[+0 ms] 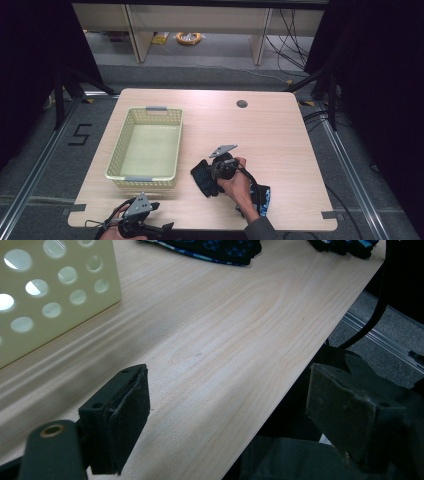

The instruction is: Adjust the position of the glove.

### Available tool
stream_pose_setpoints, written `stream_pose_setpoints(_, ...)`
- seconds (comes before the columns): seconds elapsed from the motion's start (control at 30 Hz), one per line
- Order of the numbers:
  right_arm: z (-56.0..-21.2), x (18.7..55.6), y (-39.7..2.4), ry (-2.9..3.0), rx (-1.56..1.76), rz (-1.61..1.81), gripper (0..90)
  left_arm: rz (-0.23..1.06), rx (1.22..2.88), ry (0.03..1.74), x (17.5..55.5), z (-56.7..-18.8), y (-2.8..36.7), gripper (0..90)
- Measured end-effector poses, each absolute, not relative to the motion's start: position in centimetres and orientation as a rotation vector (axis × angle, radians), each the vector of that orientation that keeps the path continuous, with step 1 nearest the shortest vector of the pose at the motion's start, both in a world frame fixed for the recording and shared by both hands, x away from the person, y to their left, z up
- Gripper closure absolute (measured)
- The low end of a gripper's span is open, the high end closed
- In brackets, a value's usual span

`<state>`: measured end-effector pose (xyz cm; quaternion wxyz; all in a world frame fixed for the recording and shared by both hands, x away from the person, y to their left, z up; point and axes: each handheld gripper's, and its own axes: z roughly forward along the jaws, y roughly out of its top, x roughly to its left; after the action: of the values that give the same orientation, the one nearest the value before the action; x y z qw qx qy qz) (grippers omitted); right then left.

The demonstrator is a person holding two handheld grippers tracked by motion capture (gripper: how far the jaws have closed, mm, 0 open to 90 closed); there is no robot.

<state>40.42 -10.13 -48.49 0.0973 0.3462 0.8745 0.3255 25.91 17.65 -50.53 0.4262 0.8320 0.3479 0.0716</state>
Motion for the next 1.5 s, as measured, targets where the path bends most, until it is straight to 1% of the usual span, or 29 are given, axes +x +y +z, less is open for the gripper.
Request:
stream_pose_setpoints(0.03, -48.2, 40.3, -10.2, 2.591, 1.007, 0.98, 84.4, 0.164, 2.083, 0.884, 25.9, -50.5, 17.7, 17.1)
stream_pose_setpoints(0.07, -47.9, 40.1, -10.2, 2.581, 1.004, 1.0, 84.5, 0.182, 2.08, 0.871, 25.9, -50.5, 17.7, 17.1)
stream_pose_setpoints(0.13, -47.2, 39.9, -10.4, 2.589, 0.928, 1.043, 84.5, 0.171, 2.066, 0.878, 25.9, -50.5, 17.6, 17.1)
stream_pose_setpoints(0.33, -45.0, 38.2, -11.7, 2.61, 0.841, 1.105, 84.6, 0.174, 2.063, 0.879, 25.9, -50.5, 17.6, 17.1)
stream_pose_setpoints(0.47, -44.6, 37.2, -12.1, 2.597, 0.806, 1.143, 84.6, 0.174, 2.062, 0.881, 25.9, -50.5, 17.7, 17.1)
stream_pose_setpoints(0.5, -44.4, 36.9, -12.2, 2.63, 0.795, 1.123, 84.6, 0.188, 2.096, 0.866, 26.0, -50.4, 17.9, 17.1)
stream_pose_setpoints(0.63, -44.9, 35.8, -11.7, 2.68, 0.744, 1.118, 84.5, 0.189, 2.093, 0.867, 26.0, -50.4, 17.9, 17.1)
stream_pose_setpoints(0.67, -45.1, 35.6, -11.6, 2.693, 0.727, 1.118, 84.5, 0.181, 2.08, 0.896, 25.9, -50.4, 17.8, 17.1)
stream_pose_setpoints(0.77, -45.2, 35.3, -11.3, 2.724, 0.704, 1.104, 84.5, 0.164, 2.095, 0.89, 26.0, -50.3, 17.9, 17.1)
stream_pose_setpoints(0.9, -45.6, 34.8, -10.9, 2.77, 0.639, 1.096, 84.4, 0.182, 2.081, 0.894, 25.9, -50.4, 17.8, 17.1)
stream_pose_setpoints(0.93, -45.7, 34.6, -10.7, 2.788, 0.627, 1.099, 84.3, 0.19, 2.086, 0.872, 26.0, -50.4, 17.8, 17.1)
stream_pose_setpoints(1.03, -46.0, 34.7, -10.3, 2.799, 0.572, 1.096, 84.2, 0.187, 2.081, 0.874, 26.0, -50.4, 17.8, 17.1)
stream_pose_setpoints(1.1, -46.1, 34.5, -10.1, 2.806, 0.598, 1.095, 84.2, 0.183, 2.067, 0.876, 25.9, -50.5, 17.7, 17.1)
stream_pose_setpoints(1.17, -46.4, 34.7, -9.8, 2.833, 0.56, 1.08, 84.1, 0.2, 2.09, 0.88, 26.0, -50.5, 17.7, 17.1)
stream_pose_setpoints(1.2, -46.8, 34.9, -9.4, 2.847, 0.515, 1.077, 84.1, 0.179, 2.062, 0.883, 25.9, -50.6, 17.5, 17.1)
stream_pose_setpoints(1.37, -47.6, 35.5, -8.8, 2.884, 0.499, 1.047, 83.3, 0.176, 2.075, 0.883, 25.9, -50.6, 17.5, 17.1)
stream_pose_setpoints(1.4, -47.7, 35.5, -8.6, 2.897, 0.541, 1.023, 82.7, 0.163, 2.067, 0.898, 25.9, -50.6, 17.4, 17.1)
stream_pose_setpoints(1.43, -48.0, 36.0, -8.5, 2.897, 0.474, 1.032, 82.4, 0.178, 2.09, 0.888, 26.0, -50.6, 17.5, 17.1)
stream_pose_setpoints(1.5, -48.1, 36.1, -8.4, 2.904, 0.488, 1.013, 82.1, 0.181, 2.086, 0.87, 26.0, -50.6, 17.5, 17.1)
